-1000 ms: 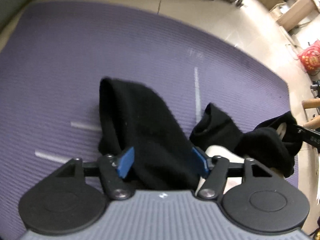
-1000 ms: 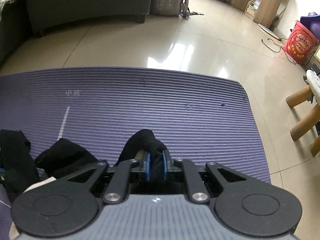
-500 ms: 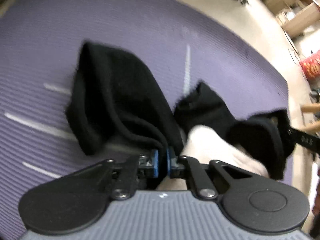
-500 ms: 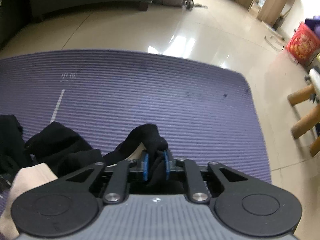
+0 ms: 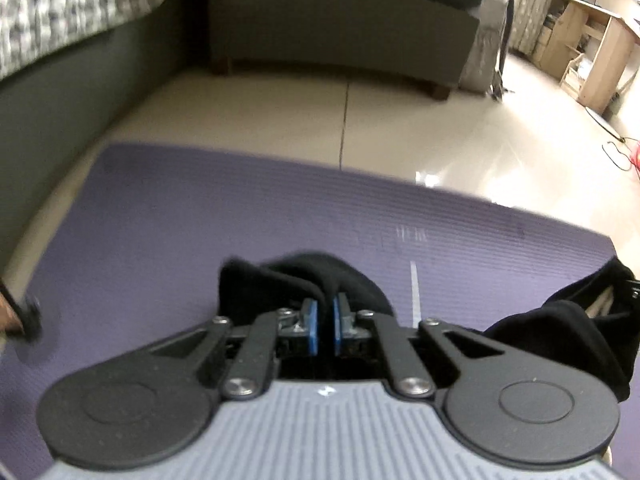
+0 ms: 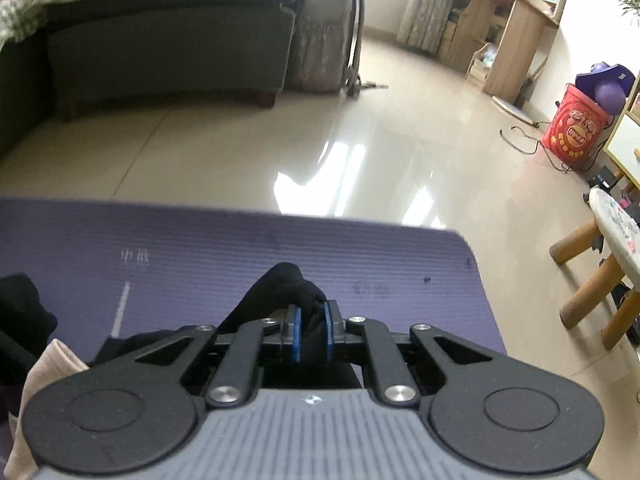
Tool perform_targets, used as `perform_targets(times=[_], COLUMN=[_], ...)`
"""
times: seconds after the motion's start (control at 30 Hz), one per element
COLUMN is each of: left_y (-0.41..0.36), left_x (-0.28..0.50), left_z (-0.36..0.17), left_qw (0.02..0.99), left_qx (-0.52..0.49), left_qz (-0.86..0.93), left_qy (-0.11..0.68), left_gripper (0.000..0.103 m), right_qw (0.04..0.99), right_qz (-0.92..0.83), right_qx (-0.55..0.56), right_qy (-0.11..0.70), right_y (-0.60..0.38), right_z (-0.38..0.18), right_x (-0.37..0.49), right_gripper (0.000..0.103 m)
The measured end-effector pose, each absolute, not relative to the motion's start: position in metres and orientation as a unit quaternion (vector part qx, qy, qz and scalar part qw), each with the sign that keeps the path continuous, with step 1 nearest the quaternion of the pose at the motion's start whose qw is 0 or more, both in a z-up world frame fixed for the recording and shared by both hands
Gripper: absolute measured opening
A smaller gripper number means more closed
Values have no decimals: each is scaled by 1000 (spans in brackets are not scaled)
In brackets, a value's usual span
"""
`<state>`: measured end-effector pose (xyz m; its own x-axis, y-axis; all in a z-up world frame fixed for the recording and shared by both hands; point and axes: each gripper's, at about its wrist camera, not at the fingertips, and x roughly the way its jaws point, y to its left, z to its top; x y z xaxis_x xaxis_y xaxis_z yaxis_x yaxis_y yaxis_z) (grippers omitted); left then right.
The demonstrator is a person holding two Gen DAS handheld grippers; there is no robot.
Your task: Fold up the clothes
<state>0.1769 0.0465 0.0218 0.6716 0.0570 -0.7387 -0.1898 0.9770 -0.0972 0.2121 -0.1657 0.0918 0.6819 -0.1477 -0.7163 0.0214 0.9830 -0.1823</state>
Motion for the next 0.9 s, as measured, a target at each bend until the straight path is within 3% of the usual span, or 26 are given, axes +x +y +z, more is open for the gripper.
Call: perform_targets(times=[0.27,0.37,0.4,0.43,0.47,0.53,0.73,0.9], left_y=[55,58,58,57,56,54,52,52], left_x=[222,231,233,234,234,233,225,212], left_z=[32,25,23,20,18,14,2,6], left_qw=[917,912,909,905,903,899,886,893], left_qx=[-74,-79,-76,-72,-68,-59,-59,-47], left_qz=[81,66,60,55,52,47,33,33], left_qy=[384,398,406,415,421,432,458,446], left_gripper=[7,12,14,25,32,57,70,71], right_qw=[907,896,897,897,895,892,876,855], right_qz=[-46,-49,-51,-52,-49,-44,-6,26], right_qx=[-71,-74,-79,-92,-98,-95,-103,-104], right_qy=[413,434,432,430,432,440,470,507], right_y=[-175,-182,-183,-185,-187,-192,-199,-201], right_z=[95,90,90,90,90,89,86,83], right_x=[237,240,239,237,236,234,218,200], right_gripper=[16,34,42,48,48,48,48,48])
